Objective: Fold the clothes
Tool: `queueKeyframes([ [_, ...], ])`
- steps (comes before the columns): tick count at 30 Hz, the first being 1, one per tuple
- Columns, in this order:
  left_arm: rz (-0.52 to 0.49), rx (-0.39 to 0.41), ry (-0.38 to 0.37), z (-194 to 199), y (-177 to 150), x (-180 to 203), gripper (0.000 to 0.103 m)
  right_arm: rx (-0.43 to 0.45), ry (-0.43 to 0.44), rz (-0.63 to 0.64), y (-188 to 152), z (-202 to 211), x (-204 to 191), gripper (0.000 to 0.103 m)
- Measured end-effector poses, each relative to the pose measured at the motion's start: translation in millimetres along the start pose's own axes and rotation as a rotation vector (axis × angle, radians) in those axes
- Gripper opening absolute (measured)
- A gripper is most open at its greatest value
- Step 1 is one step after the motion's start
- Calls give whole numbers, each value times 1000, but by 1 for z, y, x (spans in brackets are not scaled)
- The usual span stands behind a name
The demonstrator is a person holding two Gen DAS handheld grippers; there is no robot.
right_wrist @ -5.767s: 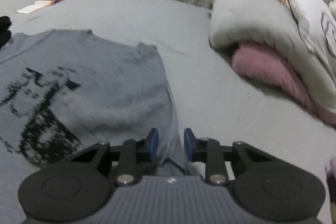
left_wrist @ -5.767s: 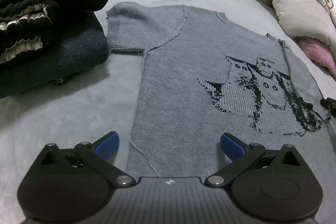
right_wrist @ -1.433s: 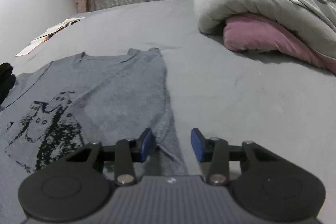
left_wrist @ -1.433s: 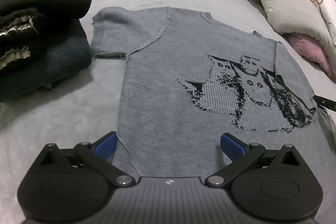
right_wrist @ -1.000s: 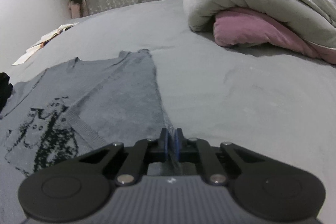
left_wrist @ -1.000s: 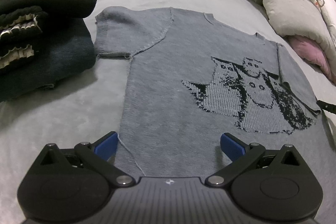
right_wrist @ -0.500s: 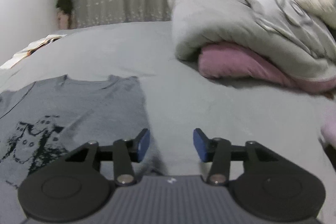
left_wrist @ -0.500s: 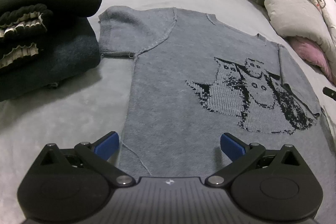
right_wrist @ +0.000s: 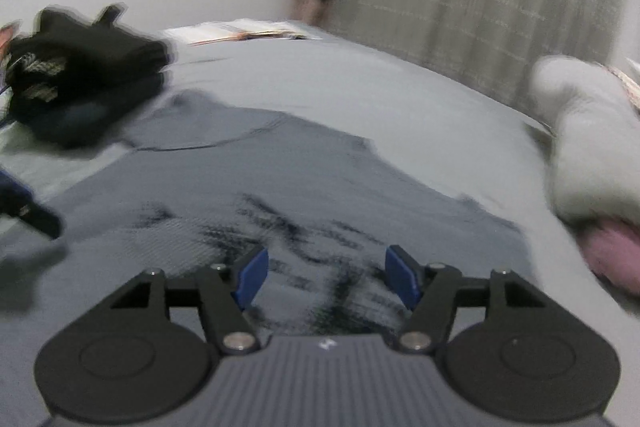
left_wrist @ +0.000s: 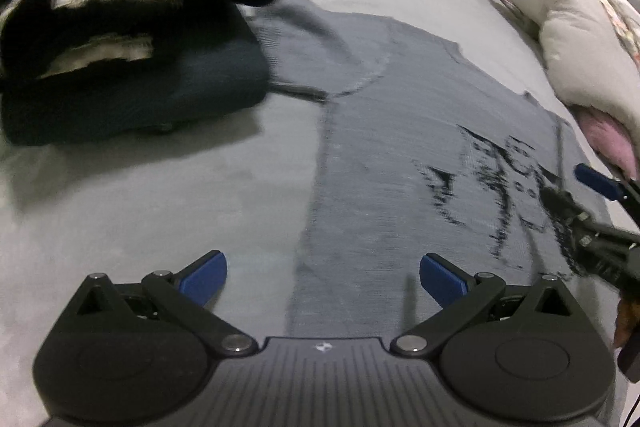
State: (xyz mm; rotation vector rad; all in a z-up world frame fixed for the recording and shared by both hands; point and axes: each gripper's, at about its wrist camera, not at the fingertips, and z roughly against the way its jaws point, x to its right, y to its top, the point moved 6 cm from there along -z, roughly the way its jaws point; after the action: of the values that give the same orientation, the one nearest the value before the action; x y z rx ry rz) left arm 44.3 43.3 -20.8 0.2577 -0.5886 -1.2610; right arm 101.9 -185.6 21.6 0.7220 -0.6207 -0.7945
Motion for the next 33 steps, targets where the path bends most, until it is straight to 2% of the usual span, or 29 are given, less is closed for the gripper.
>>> queueKeyframes([
  [9, 181, 22, -10, 18, 3, -50, 103, 79, 135, 289, 55, -56, -124, 66],
  [11, 237, 30, -22, 19, 6, -59, 103, 94, 152, 306, 69, -68, -138, 66],
  [15, 281, 36, -41, 20, 13, -65, 103, 84, 186, 306, 90, -93, -152, 62],
  [18, 308, 61, -51, 23, 19, -69, 103, 62, 191, 355, 93, -106, -161, 60],
  [23, 399, 92, -41, 27, 26, -87, 103, 55, 188, 358, 100, -119, -168, 58],
  [24, 417, 88, -40, 26, 27, -90, 103, 52, 181, 374, 102, -123, -172, 54],
  [26, 443, 83, -41, 24, 27, -97, 103, 37, 167, 395, 107, -130, -178, 33],
  [27, 448, 82, -39, 23, 27, -99, 103, 31, 160, 396, 107, -133, -180, 17],
  [28, 452, 81, -37, 23, 27, -100, 103, 26, 153, 392, 107, -135, -181, 9],
  [31, 459, 83, -37, 20, 28, -101, 103, 35, 127, 342, 106, -138, -179, 6],
  [33, 457, 86, -37, 20, 30, -101, 103, 53, 134, 214, 108, -134, -166, 5],
])
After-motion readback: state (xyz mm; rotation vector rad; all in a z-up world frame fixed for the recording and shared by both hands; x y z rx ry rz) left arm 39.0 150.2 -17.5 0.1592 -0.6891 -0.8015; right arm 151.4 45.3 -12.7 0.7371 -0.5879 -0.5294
